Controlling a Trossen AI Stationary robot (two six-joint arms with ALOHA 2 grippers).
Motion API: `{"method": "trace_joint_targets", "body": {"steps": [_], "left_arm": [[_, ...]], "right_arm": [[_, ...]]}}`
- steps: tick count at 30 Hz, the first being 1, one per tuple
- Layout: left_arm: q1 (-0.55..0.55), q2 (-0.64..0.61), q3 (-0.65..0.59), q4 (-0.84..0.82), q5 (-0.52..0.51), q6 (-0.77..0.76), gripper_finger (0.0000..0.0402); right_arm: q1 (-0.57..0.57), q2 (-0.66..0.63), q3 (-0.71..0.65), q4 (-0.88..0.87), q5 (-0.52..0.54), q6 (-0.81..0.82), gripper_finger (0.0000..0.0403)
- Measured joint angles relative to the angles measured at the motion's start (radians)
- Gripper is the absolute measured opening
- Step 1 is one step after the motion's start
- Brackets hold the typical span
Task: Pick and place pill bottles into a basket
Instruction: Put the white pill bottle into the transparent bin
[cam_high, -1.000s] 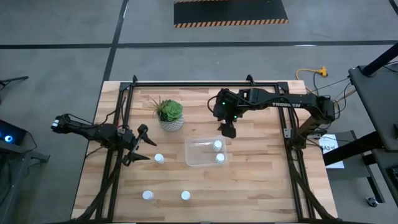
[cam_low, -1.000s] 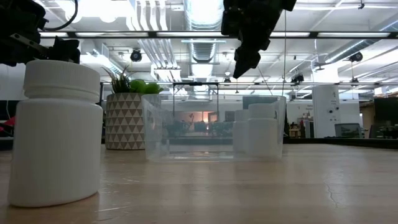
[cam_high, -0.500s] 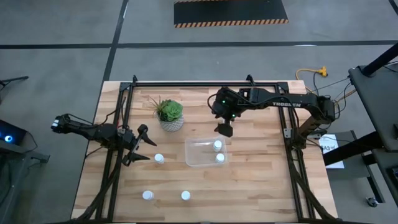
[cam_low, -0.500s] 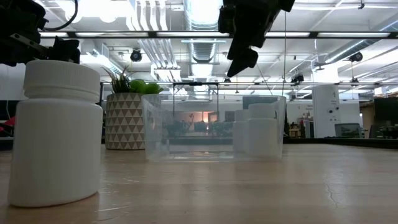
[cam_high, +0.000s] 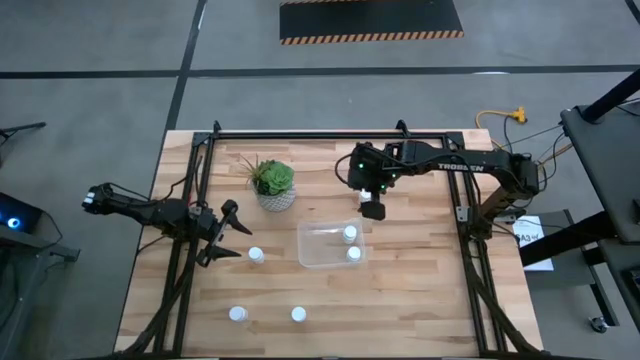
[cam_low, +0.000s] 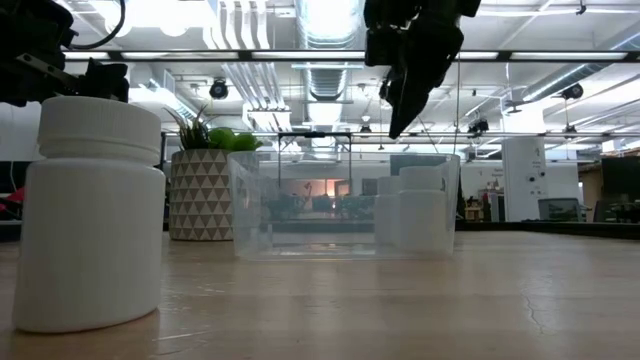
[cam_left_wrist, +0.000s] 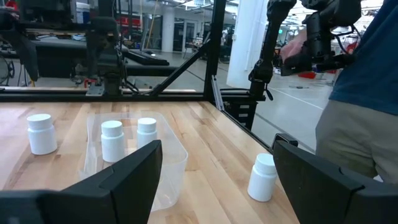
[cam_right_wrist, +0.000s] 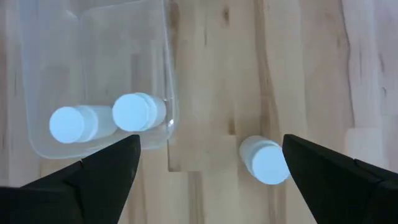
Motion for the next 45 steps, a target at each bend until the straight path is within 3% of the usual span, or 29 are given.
{"method": "trace_joint_targets", "body": {"steps": [18,45], "left_arm": [[0.000,0.000,0.000,0.000,0.000,0.000,0.0290],[0.000,0.000,0.000,0.000,0.000,0.000,0.0290]], "right_arm": [[-0.125,0.001,-0.093,0.018,-0.029,-0.118,0.0382],[-0.143,0.003,-0.323,0.335,-0.020,-0.062,0.0382]]}}
